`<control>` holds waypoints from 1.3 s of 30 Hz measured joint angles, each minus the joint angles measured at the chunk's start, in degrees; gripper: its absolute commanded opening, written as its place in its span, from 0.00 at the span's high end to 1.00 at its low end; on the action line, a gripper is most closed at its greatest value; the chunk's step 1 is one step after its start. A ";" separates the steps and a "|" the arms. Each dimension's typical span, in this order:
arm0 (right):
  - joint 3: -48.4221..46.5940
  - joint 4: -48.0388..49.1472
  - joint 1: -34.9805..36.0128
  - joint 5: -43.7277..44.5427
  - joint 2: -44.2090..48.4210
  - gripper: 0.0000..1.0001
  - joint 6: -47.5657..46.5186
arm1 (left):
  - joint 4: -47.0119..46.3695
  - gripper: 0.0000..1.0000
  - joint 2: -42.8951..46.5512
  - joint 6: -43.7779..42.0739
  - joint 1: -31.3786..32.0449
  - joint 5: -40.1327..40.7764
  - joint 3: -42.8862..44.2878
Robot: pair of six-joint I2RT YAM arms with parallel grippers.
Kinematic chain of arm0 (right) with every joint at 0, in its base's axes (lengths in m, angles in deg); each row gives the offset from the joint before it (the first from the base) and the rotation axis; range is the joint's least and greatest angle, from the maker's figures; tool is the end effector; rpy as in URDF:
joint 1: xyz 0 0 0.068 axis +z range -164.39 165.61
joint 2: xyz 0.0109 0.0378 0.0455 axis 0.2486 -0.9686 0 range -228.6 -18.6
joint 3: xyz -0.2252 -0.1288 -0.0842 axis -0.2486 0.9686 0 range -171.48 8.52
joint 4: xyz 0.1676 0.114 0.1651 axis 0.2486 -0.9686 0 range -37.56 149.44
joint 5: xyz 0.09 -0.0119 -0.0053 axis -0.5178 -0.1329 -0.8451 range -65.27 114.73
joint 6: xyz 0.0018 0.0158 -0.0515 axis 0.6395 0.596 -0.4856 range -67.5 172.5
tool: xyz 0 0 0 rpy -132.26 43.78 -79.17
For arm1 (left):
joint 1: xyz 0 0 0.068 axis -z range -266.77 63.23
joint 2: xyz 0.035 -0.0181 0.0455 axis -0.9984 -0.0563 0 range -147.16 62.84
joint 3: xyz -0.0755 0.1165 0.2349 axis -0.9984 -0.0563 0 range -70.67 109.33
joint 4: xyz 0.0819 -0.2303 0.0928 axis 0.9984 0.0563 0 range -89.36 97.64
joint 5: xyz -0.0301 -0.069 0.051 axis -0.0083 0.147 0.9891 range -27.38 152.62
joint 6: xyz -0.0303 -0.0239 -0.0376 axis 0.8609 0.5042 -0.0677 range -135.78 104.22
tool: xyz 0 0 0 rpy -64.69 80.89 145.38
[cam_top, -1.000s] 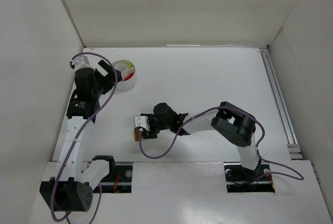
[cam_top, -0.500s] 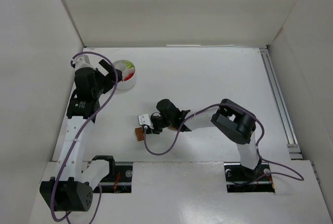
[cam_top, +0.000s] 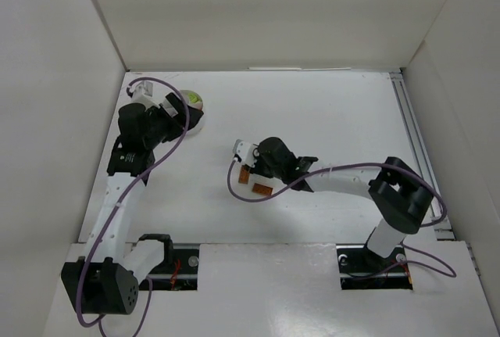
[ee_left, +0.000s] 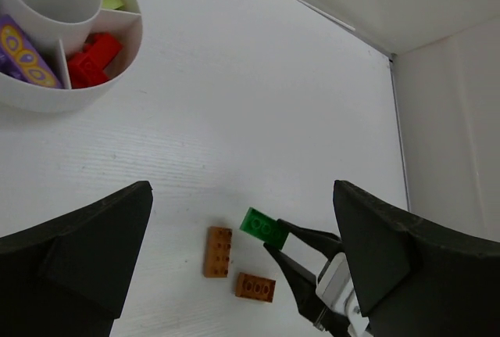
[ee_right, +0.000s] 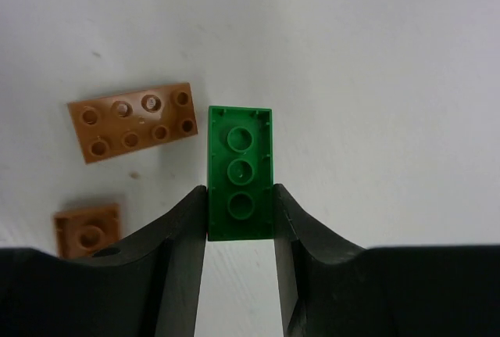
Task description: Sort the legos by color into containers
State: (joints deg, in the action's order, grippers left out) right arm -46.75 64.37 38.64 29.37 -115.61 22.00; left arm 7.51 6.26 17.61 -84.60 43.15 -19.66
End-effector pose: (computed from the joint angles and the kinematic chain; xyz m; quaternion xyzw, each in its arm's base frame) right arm 0.2204 0.2879 0.1916 -0.5816 0.6784 0.0519 0.4458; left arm 0.2287 -0.0206 0.3467 -0.1047 0.7685 -0.3140 0.5476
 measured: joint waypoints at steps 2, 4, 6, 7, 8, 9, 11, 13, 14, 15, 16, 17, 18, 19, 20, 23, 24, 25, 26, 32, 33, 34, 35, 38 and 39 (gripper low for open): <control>0.55 -1.92 -0.55 5.49 1.53 0.86 0.83 | -1.64 0.00 -0.50 -0.13 0.26 -1.60 -0.24; 1.53 -3.34 -1.09 8.63 2.95 0.86 1.46 | -3.54 0.00 -0.85 -0.28 0.74 -3.04 -0.87; 3.30 -4.09 -2.08 9.97 4.66 0.86 1.86 | -5.53 0.00 -1.55 -0.74 1.90 -4.74 -1.86; 4.46 -4.20 -2.58 9.75 5.88 0.86 1.79 | -6.38 0.00 -2.23 -1.09 2.84 -5.99 -2.27; 5.44 -4.55 -3.10 9.31 7.21 0.86 1.75 | -7.48 0.00 -3.04 -1.53 3.91 -7.37 -2.69; 6.43 -4.35 -3.89 8.33 8.63 0.86 1.40 | -8.20 0.00 -4.00 -1.99 4.96 -8.81 -2.97; 8.24 -3.80 -5.49 4.39 12.20 0.86 0.37 | -10.88 0.00 -6.34 -3.10 7.43 -13.16 -3.85; 10.16 -1.81 -7.58 -1.14 16.20 0.86 -0.94 | -14.47 0.03 -8.74 -3.50 9.51 -18.84 -5.31; 11.26 -0.48 -8.90 -4.74 18.43 0.84 -1.64 | -15.98 0.03 -9.84 -3.50 10.45 -21.86 -6.01; 12.20 0.76 -10.47 -8.57 20.74 0.84 -2.21 | -17.73 0.03 -10.84 -3.41 11.15 -24.59 -6.67; 13.03 2.32 -12.07 -12.04 22.80 0.84 -2.60 | -19.17 0.04 -11.69 -3.26 11.69 -26.73 -7.17; 13.70 3.87 -13.49 -15.32 24.63 0.83 -2.95 | -20.61 0.06 -12.55 -3.10 12.37 -28.68 -7.48; 14.12 5.33 -14.78 -18.32 26.12 0.83 -3.19 | -21.81 0.07 -13.35 -2.86 13.07 -30.25 -7.52; 14.25 6.60 -15.67 -20.90 27.10 0.83 -3.39 | -23.19 0.07 -14.14 -2.86 13.73 -31.61 -7.50; 14.27 7.76 -16.00 -23.21 27.74 0.83 -3.65 | -24.46 0.08 -14.88 -2.84 14.71 -32.65 -7.45; 14.34 10.05 -15.87 -29.11 28.33 0.83 -4.31 | -26.23 0.11 -17.22 -2.84 17.90 -35.15 -6.38; 14.51 10.64 -15.82 -30.75 28.37 0.83 -4.52 | -26.67 0.13 -18.16 -2.80 18.91 -35.85 -5.70; 14.64 11.02 -15.85 -32.13 28.44 0.83 -4.61 | -27.08 0.14 -19.15 -2.78 19.71 -36.28 -4.87; 14.91 11.43 -15.85 -33.16 28.57 0.83 -4.66 | -27.54 0.16 -20.15 -2.71 20.31 -36.68 -3.98; 16.39 13.75 -15.45 -36.22 30.86 0.83 -4.55 | -28.59 0.33 -22.93 -2.47 21.42 -37.16 -1.66; 16.59 13.94 -15.39 -36.37 31.41 0.83 -4.46 | -28.57 0.39 -22.97 -2.45 21.77 -37.09 -1.64; 16.81 14.34 -15.26 -36.54 31.87 0.83 -4.42 | -28.57 0.44 -22.97 -2.40 22.12 -37.09 -1.60; 16.90 14.64 -15.06 -36.61 32.20 0.83 -4.42 | -28.57 0.47 -22.97 -2.34 22.38 -37.09 -1.60; 16.90 15.78 -14.64 -36.61 32.61 0.82 -4.39 | -28.59 0.68 -22.97 -2.05 23.21 -37.11 -1.46; 16.92 15.87 -14.38 -36.46 32.61 0.82 -4.42 | -28.65 0.74 -22.97 -1.77 23.34 -37.44 -1.44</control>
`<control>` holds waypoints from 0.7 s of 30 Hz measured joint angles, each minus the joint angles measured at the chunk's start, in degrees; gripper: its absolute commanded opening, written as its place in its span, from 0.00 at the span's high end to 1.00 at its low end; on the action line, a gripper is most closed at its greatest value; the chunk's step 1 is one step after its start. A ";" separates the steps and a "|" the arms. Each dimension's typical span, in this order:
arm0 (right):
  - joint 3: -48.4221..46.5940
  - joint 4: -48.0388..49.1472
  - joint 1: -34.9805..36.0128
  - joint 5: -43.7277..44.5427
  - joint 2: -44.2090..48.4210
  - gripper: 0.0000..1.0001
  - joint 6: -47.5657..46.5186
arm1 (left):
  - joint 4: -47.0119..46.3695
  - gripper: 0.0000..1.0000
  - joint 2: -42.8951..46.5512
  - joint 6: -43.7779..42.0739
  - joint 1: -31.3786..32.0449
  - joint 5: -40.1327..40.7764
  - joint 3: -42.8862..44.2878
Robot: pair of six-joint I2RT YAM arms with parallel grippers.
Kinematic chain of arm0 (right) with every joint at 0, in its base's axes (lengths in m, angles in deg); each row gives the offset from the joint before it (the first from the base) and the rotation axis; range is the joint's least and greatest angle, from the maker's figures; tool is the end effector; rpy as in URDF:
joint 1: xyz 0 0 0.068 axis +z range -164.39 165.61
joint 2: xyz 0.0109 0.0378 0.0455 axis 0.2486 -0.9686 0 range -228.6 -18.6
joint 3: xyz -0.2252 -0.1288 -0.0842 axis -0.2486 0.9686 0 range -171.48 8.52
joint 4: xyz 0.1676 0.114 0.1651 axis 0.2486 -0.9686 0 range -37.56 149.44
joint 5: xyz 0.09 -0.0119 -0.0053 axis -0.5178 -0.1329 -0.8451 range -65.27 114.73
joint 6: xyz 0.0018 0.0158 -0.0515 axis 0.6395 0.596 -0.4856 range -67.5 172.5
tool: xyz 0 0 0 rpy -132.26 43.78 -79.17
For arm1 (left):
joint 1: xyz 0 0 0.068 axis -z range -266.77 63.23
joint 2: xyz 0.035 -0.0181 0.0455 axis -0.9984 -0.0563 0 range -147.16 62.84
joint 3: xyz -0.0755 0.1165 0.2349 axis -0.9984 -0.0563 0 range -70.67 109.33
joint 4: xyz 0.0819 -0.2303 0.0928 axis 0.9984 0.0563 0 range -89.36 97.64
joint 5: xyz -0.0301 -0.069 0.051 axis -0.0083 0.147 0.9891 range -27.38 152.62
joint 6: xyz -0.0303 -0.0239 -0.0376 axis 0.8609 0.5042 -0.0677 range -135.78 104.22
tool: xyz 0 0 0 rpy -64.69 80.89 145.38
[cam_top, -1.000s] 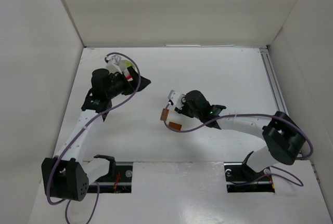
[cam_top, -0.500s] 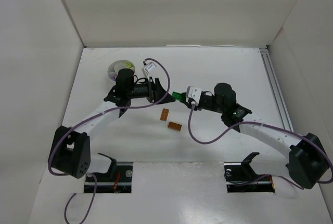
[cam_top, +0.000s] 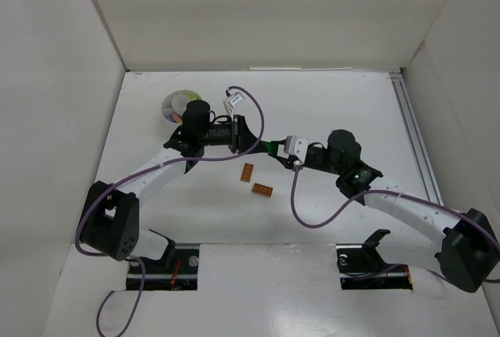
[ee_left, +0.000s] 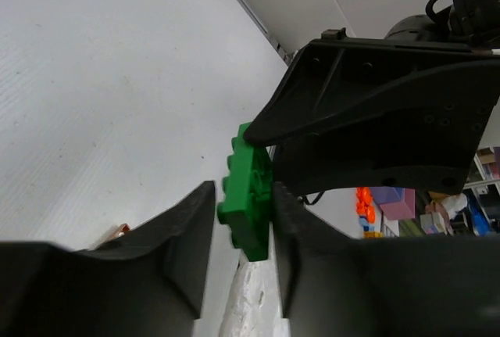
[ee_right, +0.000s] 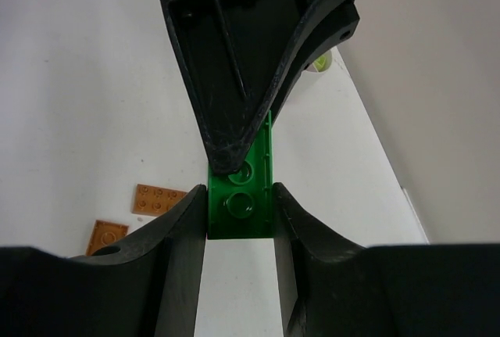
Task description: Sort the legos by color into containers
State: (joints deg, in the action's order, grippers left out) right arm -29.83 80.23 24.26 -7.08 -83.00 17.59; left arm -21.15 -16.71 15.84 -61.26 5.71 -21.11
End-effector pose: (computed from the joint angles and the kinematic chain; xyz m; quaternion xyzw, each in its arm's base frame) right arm 0.1884 0.1746 0.2884 -0.5734 0.4584 0.2235 0.6412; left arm 0.2640 -0.1591 0.2894 0.2761 0.6802 -0.5916 0.3333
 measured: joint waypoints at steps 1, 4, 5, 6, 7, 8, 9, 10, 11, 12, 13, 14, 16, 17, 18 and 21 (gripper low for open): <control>0.07 -0.04 0.13 0.37 -0.07 0.82 0.00 | -0.15 0.82 0.09 0.24 0.11 -0.13 0.00; 0.20 0.22 0.76 2.08 -0.15 0.79 -0.44 | -0.22 1.00 0.42 1.60 0.26 0.61 0.09; 0.20 0.46 1.09 2.71 -0.13 0.77 -0.52 | -0.24 1.00 0.50 1.90 0.20 0.61 0.09; 0.20 0.50 1.33 3.21 -0.13 0.75 -0.59 | -0.17 1.00 0.63 2.10 0.15 0.79 0.09; 0.20 0.55 1.51 3.65 -0.13 0.71 -0.63 | -0.11 1.00 0.76 2.21 0.15 1.07 0.09; 0.20 0.70 1.60 4.07 -0.13 0.63 -0.66 | -0.04 1.00 0.87 2.34 0.15 1.46 0.09; 0.20 0.79 1.73 4.39 -0.13 0.55 -0.68 | 0.13 1.00 1.16 2.38 0.15 1.81 0.09; 0.20 0.81 1.88 4.76 -0.13 0.43 -0.68 | 0.42 1.00 1.42 2.34 0.15 2.32 0.09; 0.20 0.76 1.97 5.40 -0.13 0.01 -0.57 | 1.03 1.00 1.70 2.10 0.17 3.04 0.20; 0.20 0.63 1.99 5.90 -0.13 0.00 -0.11 | 1.97 1.00 1.97 1.77 0.26 3.74 0.48; 0.20 0.50 2.05 6.54 -0.13 0.00 -0.22 | 2.97 1.00 2.12 1.31 0.28 4.76 0.98; 0.20 0.46 2.12 7.19 -0.13 0.00 0.00 | 4.66 1.00 2.29 0.70 0.26 6.27 1.90; 0.15 0.02 2.19 9.07 -0.15 0.00 0.48 | 8.09 1.00 2.38 -0.59 -0.28 9.29 4.35; 0.11 -0.48 2.19 10.21 -0.15 0.00 0.92 | 9.60 1.00 2.38 -1.20 -0.81 11.02 5.57; -0.02 -1.09 1.88 11.52 -0.20 0.00 1.38 | 11.76 1.00 2.40 -1.84 -1.70 13.33 7.13; -0.94 -2.97 0.17 15.45 -1.20 0.00 3.30 | 19.63 1.00 2.27 -3.74 -5.75 22.91 12.96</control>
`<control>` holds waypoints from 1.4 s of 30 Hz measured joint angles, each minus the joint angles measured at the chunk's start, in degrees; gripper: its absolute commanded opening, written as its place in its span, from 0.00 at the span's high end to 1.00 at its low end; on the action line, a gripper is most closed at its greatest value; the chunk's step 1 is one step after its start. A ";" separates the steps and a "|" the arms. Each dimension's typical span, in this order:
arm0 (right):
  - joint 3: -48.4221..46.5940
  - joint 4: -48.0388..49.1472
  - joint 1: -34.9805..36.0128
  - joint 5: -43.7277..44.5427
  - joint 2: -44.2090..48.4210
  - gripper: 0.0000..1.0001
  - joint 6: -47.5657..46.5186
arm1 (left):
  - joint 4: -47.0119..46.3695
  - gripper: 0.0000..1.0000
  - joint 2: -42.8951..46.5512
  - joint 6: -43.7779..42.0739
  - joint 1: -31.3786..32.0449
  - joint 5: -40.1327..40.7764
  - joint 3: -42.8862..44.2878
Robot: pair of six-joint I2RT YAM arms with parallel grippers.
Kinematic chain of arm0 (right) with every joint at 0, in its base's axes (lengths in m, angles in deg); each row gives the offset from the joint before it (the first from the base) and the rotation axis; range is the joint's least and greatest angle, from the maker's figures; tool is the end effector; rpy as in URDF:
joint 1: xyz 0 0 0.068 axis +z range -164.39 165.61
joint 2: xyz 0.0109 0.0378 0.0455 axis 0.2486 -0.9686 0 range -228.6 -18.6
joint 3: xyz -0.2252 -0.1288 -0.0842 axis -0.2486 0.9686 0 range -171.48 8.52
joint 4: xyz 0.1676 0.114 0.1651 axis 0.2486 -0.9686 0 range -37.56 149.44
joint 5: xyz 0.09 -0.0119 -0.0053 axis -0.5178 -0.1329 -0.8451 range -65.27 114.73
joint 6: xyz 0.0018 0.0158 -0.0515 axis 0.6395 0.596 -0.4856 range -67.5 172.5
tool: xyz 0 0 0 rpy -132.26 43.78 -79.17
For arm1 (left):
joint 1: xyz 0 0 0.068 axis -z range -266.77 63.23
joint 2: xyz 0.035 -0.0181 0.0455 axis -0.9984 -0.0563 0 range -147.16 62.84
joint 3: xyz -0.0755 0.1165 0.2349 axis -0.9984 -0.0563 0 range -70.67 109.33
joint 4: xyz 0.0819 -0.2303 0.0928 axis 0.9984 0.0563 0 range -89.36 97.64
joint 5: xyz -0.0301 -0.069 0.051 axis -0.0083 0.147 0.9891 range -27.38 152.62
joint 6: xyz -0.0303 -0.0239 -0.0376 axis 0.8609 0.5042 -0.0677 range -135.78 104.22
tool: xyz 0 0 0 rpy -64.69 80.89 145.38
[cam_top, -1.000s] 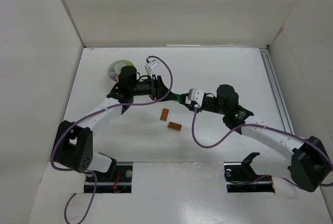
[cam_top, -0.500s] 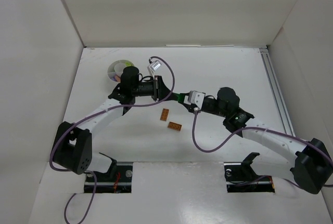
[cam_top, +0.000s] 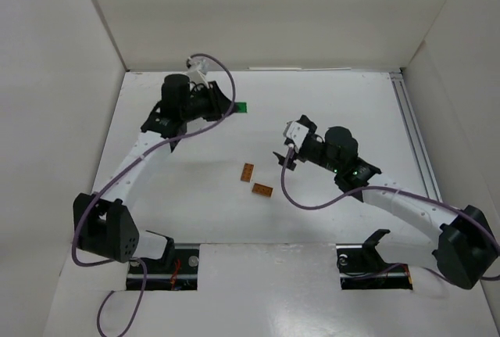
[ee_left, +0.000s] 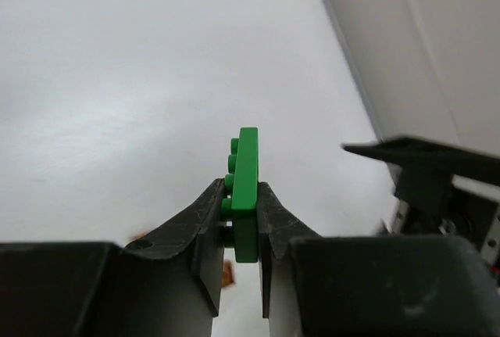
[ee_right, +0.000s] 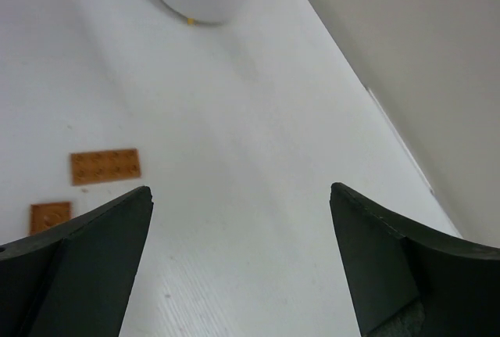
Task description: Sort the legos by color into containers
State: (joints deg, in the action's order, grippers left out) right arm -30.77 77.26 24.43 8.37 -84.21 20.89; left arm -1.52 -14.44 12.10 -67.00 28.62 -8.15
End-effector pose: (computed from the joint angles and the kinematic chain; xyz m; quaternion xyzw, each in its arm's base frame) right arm 0.1995 0.1734 0.2831 -0.5083 0.5590 0.1482 0.6381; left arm 0.2898 -0.1253 0.3441 0.1296 0.7574 -0.4503 0.4548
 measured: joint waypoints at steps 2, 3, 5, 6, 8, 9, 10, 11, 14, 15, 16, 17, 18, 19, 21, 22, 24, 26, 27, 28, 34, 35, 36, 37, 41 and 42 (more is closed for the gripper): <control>-0.55 -1.49 -2.14 2.05 -1.09 0.00 0.98 | 5.05 1.00 -1.27 -0.90 -3.82 6.29 5.38; -0.79 -2.29 -3.08 2.80 -1.64 0.00 1.29 | 6.62 1.00 -2.05 -1.53 -5.97 9.05 7.87; -1.09 -4.13 -5.01 3.93 -2.95 0.00 1.66 | 9.70 1.00 -3.96 -3.17 -10.25 13.22 12.24; -1.18 -5.11 -5.62 4.22 -3.52 0.00 1.66 | 10.82 1.00 -5.11 -3.89 -12.50 14.80 14.34; -1.27 -7.10 -6.21 4.61 -4.46 0.00 1.53 | 13.84 1.00 -7.96 -5.92 -16.52 17.31 18.64; -1.40 -8.11 -6.32 4.68 -4.92 0.00 1.29 | 14.97 1.00 -9.46 -6.91 -18.32 18.38 20.59; -1.64 -9.01 -6.54 4.76 -5.33 0.00 0.98 | 15.96 1.00 -10.58 -8.07 -19.43 19.96 21.84; -1.97 -9.81 -6.78 4.83 -5.81 0.00 0.70 | 16.52 1.00 -12.20 -8.68 -20.76 20.90 23.30; -3.26 -11.32 -8.20 4.79 -7.56 0.00 0.11 | 20.92 1.00 -18.10 -11.39 -23.32 23.02 29.38; -3.58 -11.65 -8.70 4.66 -8.09 0.00 -0.04 | 22.58 1.00 -20.72 -12.20 -23.85 23.71 32.04; -3.93 -11.91 -9.09 4.44 -8.63 0.00 -0.09 | 23.61 1.00 -23.23 -13.05 -24.33 24.30 34.47; -4.33 -12.04 -9.46 4.20 -9.27 0.00 -0.31 | 24.37 1.00 -25.59 -13.88 -24.59 24.87 36.48; -4.76 -12.22 -9.64 3.96 -10.01 0.00 -0.44 | 25.24 1.00 -27.69 -14.53 -24.76 25.29 38.07; -5.14 -12.33 -9.73 3.78 -10.78 0.00 -0.57 | 25.99 1.00 -29.40 -15.19 -24.90 25.68 39.12; -5.66 -12.70 -9.73 3.41 -12.11 0.00 -0.79 | 27.36 1.00 -32.15 -16.92 -24.87 26.25 40.26; -5.81 -12.90 -9.77 3.28 -12.61 0.00 -0.87 | 28.15 1.00 -33.14 -17.75 -24.87 26.45 40.37; -6.10 -13.42 -9.90 2.91 -13.46 0.00 -1.03 | 29.53 1.00 -34.47 -19.56 -24.90 26.60 40.57; -6.34 -13.75 -9.99 2.75 -14.12 0.00 -1.22 | 30.03 1.00 -35.10 -21.68 -25.03 26.29 40.59; -6.40 -13.90 -9.99 2.67 -14.27 0.00 -1.29 | 30.10 1.00 -35.15 -22.58 -25.14 26.14 40.59; -6.43 -14.03 -9.99 2.58 -14.36 0.00 -1.46 | 30.05 1.00 -35.15 -23.69 -25.29 26.01 40.59; -6.99 -14.91 -9.99 1.99 -14.36 0.00 -2.21 | 29.59 1.00 -35.89 -27.85 -25.79 26.08 41.40; -7.10 -14.95 -9.99 1.95 -14.36 0.00 -2.27 | 29.57 1.00 -36.24 -28.37 -25.79 26.03 41.68; -7.17 -14.95 -9.99 1.92 -14.36 0.00 -2.34 | 29.49 1.00 -36.68 -28.81 -25.83 25.99 41.90; -7.19 -14.93 -9.99 1.90 -14.36 0.00 -2.45 | 29.44 1.00 -37.07 -29.18 -25.88 25.86 42.07; -7.32 -15.17 -9.99 1.75 -14.84 0.00 -2.64 | 29.42 1.00 -38.69 -30.32 -25.88 24.72 42.25; -7.50 -15.32 -9.99 1.68 -15.06 0.00 -2.71 | 29.40 1.00 -38.97 -30.53 -25.88 24.06 42.25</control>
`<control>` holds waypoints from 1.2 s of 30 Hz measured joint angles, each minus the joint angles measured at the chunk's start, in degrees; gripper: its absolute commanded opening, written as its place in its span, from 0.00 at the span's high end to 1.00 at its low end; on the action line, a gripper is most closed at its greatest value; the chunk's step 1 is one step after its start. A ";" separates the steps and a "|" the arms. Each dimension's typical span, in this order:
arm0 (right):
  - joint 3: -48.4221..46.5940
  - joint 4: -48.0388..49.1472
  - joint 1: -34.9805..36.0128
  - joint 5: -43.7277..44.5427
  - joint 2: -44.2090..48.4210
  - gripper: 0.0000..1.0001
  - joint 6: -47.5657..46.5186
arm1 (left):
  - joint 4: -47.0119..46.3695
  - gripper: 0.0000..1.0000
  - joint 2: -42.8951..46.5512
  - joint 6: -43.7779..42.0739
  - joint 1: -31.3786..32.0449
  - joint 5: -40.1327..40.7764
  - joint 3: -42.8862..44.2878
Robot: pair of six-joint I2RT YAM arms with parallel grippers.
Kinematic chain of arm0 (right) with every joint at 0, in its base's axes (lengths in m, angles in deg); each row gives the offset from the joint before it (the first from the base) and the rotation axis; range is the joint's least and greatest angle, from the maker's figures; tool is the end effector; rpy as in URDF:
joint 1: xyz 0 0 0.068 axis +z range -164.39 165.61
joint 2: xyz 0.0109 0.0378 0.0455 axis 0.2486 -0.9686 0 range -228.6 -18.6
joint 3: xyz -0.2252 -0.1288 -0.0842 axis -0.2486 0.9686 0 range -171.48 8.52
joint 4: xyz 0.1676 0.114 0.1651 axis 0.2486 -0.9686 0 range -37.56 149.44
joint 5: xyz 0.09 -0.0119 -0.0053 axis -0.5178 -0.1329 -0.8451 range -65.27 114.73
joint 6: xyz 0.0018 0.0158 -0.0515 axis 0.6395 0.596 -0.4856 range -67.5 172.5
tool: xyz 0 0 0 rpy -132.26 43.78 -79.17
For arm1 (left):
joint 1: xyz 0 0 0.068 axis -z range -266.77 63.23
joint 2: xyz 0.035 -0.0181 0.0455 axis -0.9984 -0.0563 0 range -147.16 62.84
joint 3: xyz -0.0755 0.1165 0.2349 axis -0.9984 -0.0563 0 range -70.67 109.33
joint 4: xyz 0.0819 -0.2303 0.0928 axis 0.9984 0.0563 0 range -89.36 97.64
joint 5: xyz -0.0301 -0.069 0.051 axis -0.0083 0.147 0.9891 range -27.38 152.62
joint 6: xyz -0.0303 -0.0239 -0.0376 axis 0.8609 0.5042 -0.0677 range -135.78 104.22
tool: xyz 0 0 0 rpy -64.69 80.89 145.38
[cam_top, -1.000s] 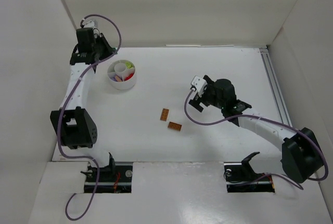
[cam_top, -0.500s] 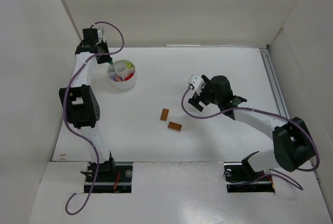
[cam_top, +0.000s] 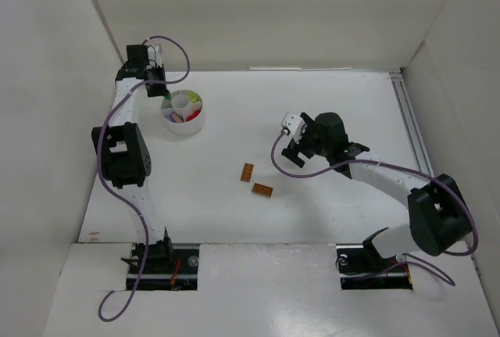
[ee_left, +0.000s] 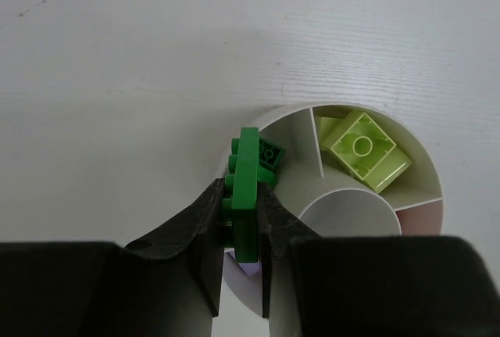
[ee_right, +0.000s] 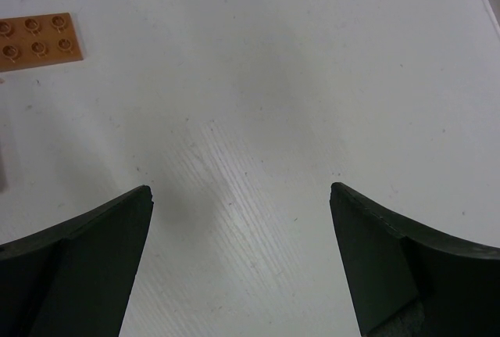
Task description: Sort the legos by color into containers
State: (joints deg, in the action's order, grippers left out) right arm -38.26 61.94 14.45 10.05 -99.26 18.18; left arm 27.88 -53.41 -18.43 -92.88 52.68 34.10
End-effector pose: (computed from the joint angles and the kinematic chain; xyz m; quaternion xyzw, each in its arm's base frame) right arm 0.2642 0.1558 0.2308 -0.5062 0.7040 0.0881 0.4903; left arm 0.4719 0.0443 0.2922 0.0104 0.8989 -0.0450 0.4357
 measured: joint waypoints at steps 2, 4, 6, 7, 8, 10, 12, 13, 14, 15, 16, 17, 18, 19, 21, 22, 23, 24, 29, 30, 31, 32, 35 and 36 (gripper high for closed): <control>-0.17 -0.04 0.00 -0.17 -0.48 0.00 -0.20 | 0.02 1.00 -0.17 -0.42 0.07 -0.72 0.00; -0.31 -0.33 0.00 -0.31 -0.79 0.00 -0.35 | -0.02 1.00 -0.17 -0.76 0.09 -1.22 0.00; -0.33 -0.39 0.00 -0.42 -1.01 0.00 -0.39 | -0.13 0.93 -0.17 -0.98 0.02 -1.73 -0.02; -0.33 -0.39 0.00 -0.52 -1.16 0.00 -0.39 | -0.13 0.87 -0.17 -1.05 0.00 -1.88 -0.02; -0.33 -0.44 0.00 -0.61 -1.27 0.00 -0.42 | -0.17 0.82 -0.17 -1.16 0.00 -1.92 -0.02; -0.33 -0.46 0.00 -0.72 -1.42 0.00 -0.42 | -0.46 0.73 -0.17 -1.33 0.00 -1.90 -0.02; -0.35 -0.48 0.00 -0.76 -1.51 0.00 -0.59 | -0.66 0.71 -0.17 -1.36 0.00 -1.81 -0.07; -0.35 -0.48 0.00 -0.76 -1.51 0.00 -0.66 | -0.68 0.69 -0.17 -1.36 0.00 -1.79 -0.07; -0.35 -0.48 0.00 -0.83 -1.51 0.00 -0.72 | -0.74 0.67 -0.17 -1.36 0.00 -1.84 -0.07; -0.35 -0.48 0.00 -0.87 -1.51 0.00 -0.81 | -0.85 0.64 -0.17 -1.36 0.00 -1.86 -0.13; -0.35 -0.46 0.00 -0.94 -1.51 0.00 -0.83 | -0.87 0.64 -0.15 -1.38 0.00 -1.88 -0.17; -0.35 -0.48 0.00 -1.05 -1.51 0.00 -0.85 | -0.87 0.64 -0.15 -1.38 0.00 -1.95 -0.20; -0.35 -0.48 0.00 -1.22 -1.51 0.00 -0.85 | -0.90 0.62 -0.15 -1.33 0.00 -1.99 -0.22; -0.37 -0.48 0.00 -1.38 -1.51 0.00 -0.85 | -0.90 0.59 -0.13 -1.33 0.00 -2.08 -0.24; -0.37 -0.48 0.00 -1.77 -1.51 0.00 -1.05 | -0.87 0.54 0.04 -1.16 0.00 -2.08 -0.28; -0.39 -0.50 0.24 -1.81 -1.51 0.00 -1.27 | -0.85 0.41 0.31 -0.94 0.00 -2.19 -0.33; -0.42 -0.59 0.52 -1.70 -1.51 0.00 -1.55 | -0.94 0.33 0.70 -1.05 0.00 -2.38 -0.55; -0.42 -0.70 1.05 -1.51 -1.51 0.00 -1.92 | -0.94 0.24 1.46 -0.52 0.00 -2.89 -0.96; -0.66 -1.77 8.39 -0.76 -2.32 0.00 -3.89 | -3.45 0.00 9.64 2.36 0.00 -6.51 -6.47; -0.87 -2.10 10.12 -0.81 -3.04 0.00 -4.39 | -4.20 0.00 12.28 3.21 0.31 -7.17 -8.37; -1.14 -2.19 11.65 -0.81 -3.93 0.00 -4.79 | -4.85 0.00 15.10 4.13 0.55 -7.48 -10.12; -1.31 -2.16 13.25 -0.94 -4.98 0.00 -5.09 | -6.29 0.00 18.03 5.03 1.01 -7.67 -12.17; -1.62 -2.71 16.72 -1.40 -8.17 0.00 -5.35 | -10.36 0.00 26.91 8.09 3.82 -7.78 -18.75; -1.62 -3.04 17.46 -1.42 -9.11 0.00 -5.31 | -12.04 0.00 29.79 9.20 5.20 -7.72 -21.20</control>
State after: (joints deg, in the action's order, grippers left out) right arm -39.88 58.90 31.91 8.63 -108.38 12.87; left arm 15.84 -23.62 -9.23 -87.68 44.97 12.90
